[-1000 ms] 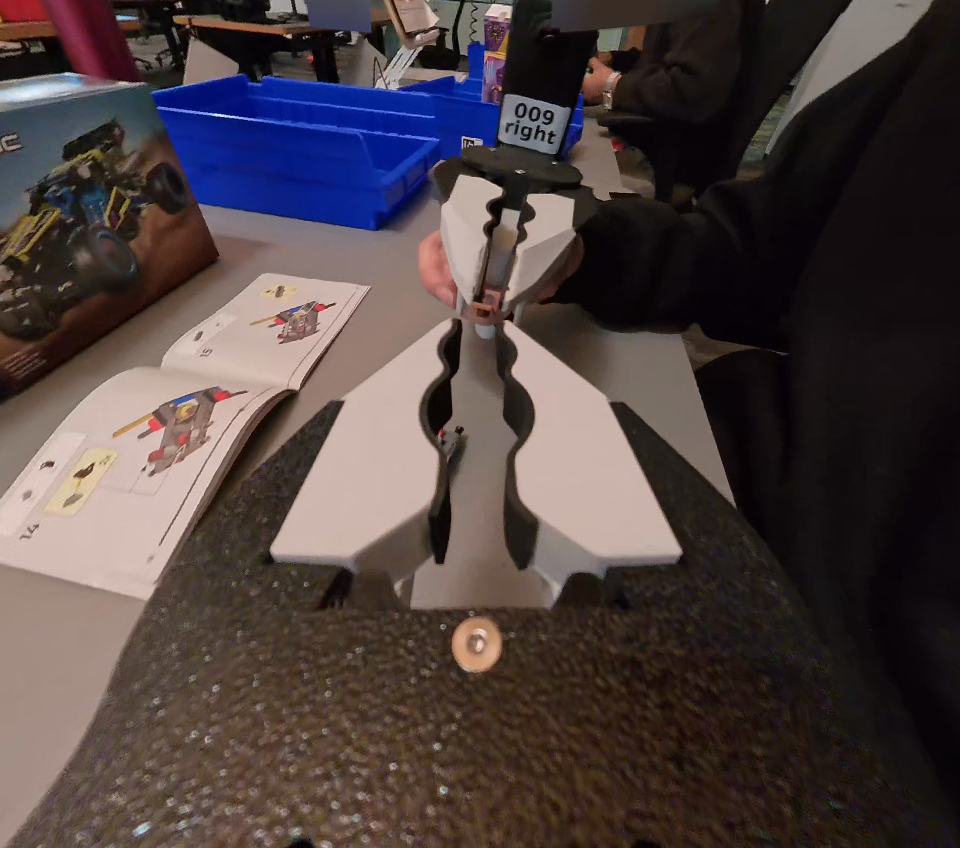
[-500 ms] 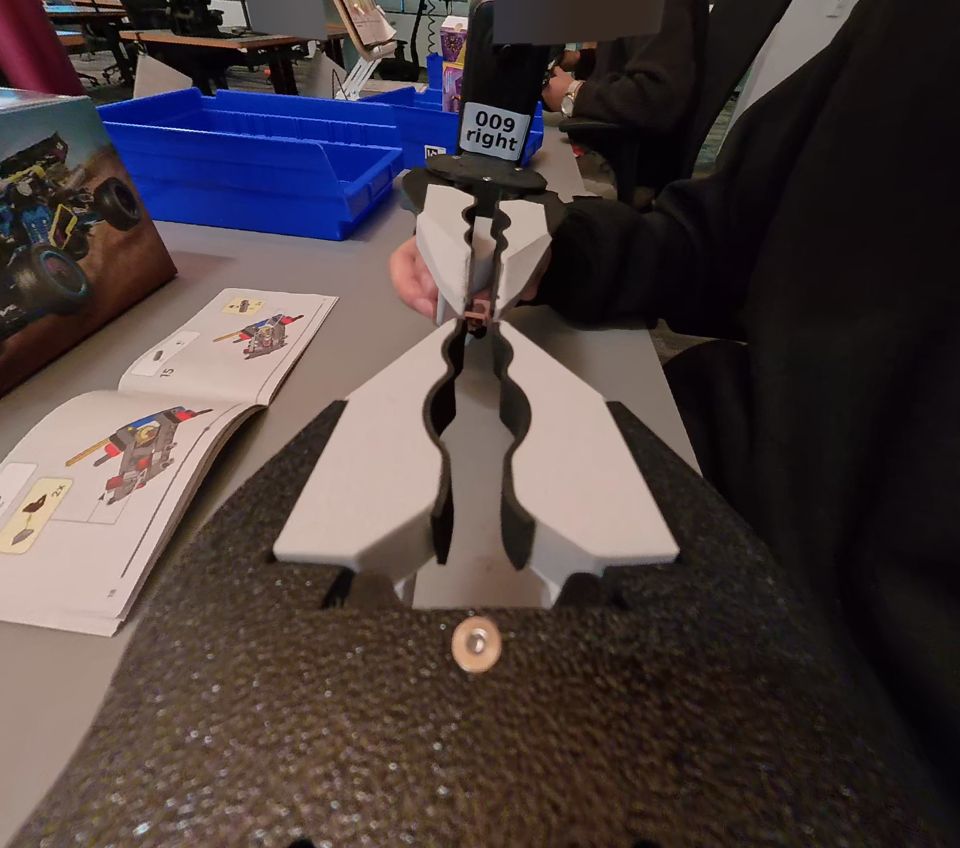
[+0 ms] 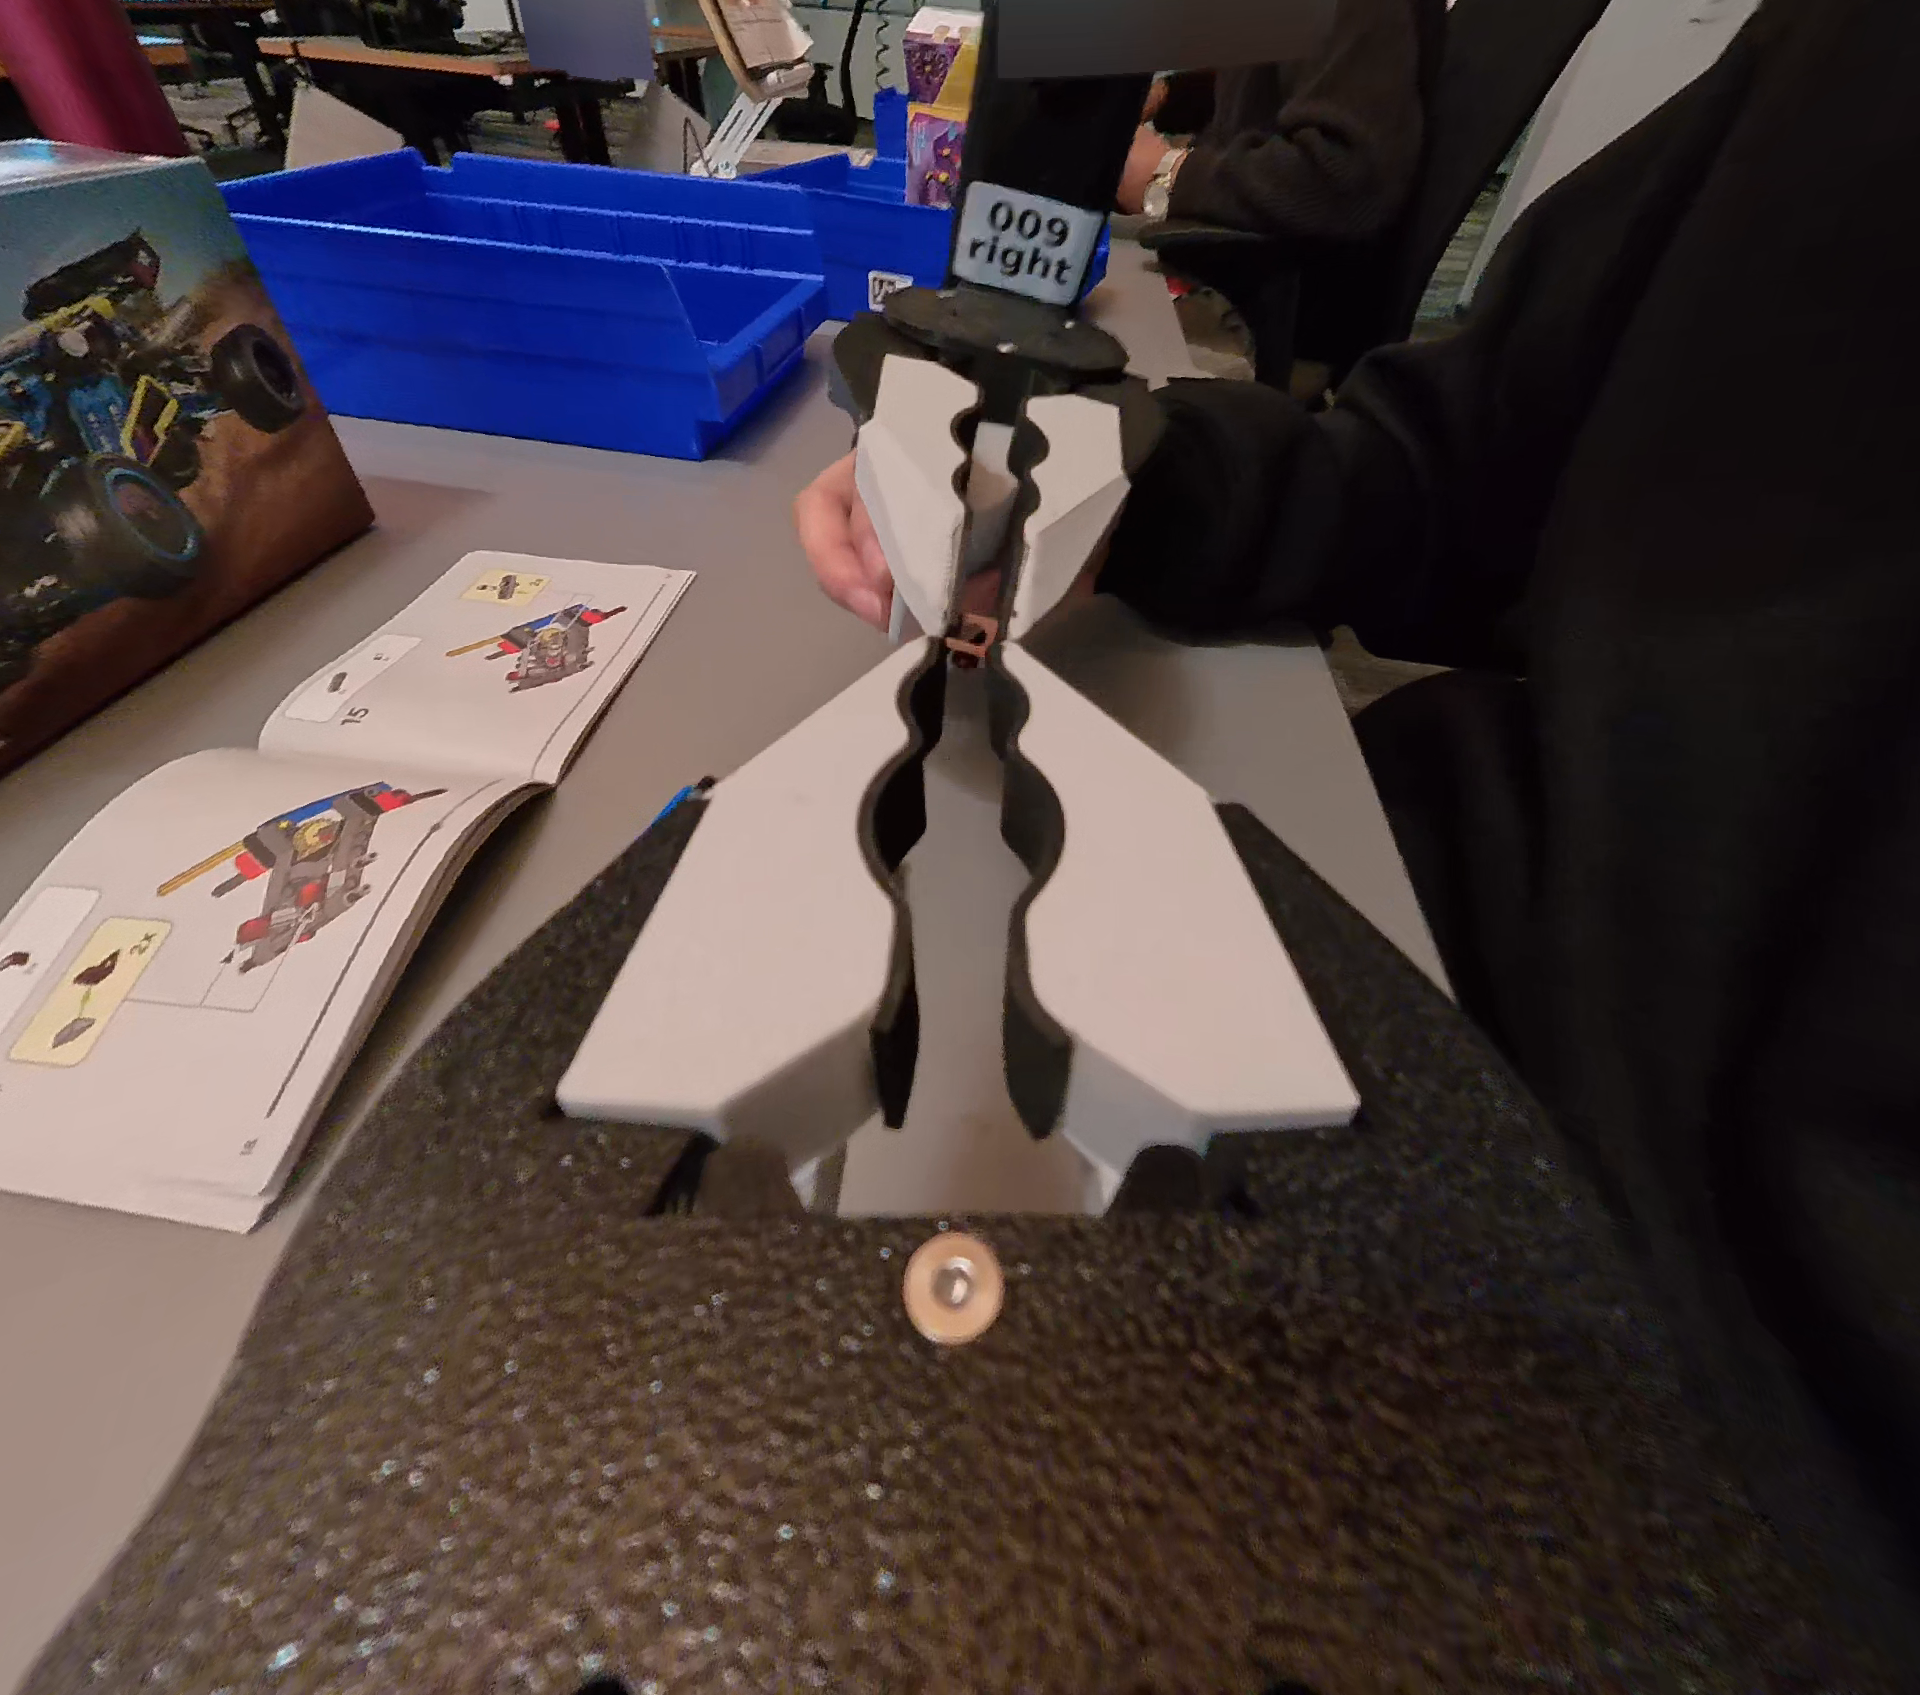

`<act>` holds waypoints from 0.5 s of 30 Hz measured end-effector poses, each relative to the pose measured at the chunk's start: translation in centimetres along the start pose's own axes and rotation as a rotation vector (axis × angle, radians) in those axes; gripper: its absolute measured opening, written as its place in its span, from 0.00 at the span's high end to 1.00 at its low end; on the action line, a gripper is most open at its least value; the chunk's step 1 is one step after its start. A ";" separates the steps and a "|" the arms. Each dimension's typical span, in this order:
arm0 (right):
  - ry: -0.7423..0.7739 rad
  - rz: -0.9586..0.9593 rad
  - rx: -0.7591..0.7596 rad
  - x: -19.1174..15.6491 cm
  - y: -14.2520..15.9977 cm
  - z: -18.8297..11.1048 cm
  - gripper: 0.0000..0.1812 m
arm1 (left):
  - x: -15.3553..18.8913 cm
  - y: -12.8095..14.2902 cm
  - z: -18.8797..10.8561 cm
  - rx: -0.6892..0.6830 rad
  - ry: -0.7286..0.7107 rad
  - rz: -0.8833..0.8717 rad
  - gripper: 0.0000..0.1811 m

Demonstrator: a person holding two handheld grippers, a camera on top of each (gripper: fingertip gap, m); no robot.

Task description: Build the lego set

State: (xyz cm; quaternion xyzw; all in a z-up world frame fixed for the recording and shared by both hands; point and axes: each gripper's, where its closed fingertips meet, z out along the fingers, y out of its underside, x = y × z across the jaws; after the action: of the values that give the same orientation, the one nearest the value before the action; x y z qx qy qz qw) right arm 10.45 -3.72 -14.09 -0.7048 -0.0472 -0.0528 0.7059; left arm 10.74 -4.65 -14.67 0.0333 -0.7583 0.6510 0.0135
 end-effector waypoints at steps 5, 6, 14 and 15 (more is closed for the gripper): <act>0.078 -0.065 -0.165 1.2 2.7 -0.3 0.93 | -2.5 3.1 -0.6 -0.159 -0.104 0.058 0.97; 0.094 -0.077 -0.212 1.5 3.4 -0.4 0.92 | -3.1 3.9 -0.8 -0.196 -0.120 0.057 0.97; 0.147 -0.070 -0.473 2.2 7.6 -0.9 0.92 | -3.9 6.6 -0.2 -0.340 -0.093 0.042 0.97; 0.139 -0.051 -0.486 2.1 7.9 -1.0 0.92 | -4.0 6.7 -0.1 -0.359 -0.091 0.036 0.97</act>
State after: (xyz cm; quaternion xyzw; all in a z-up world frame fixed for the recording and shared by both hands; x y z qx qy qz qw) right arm 13.61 -4.71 -21.57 -0.8471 -0.0021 -0.1288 0.5157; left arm 14.24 -3.42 -21.54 0.0460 -0.8626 0.5032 -0.0268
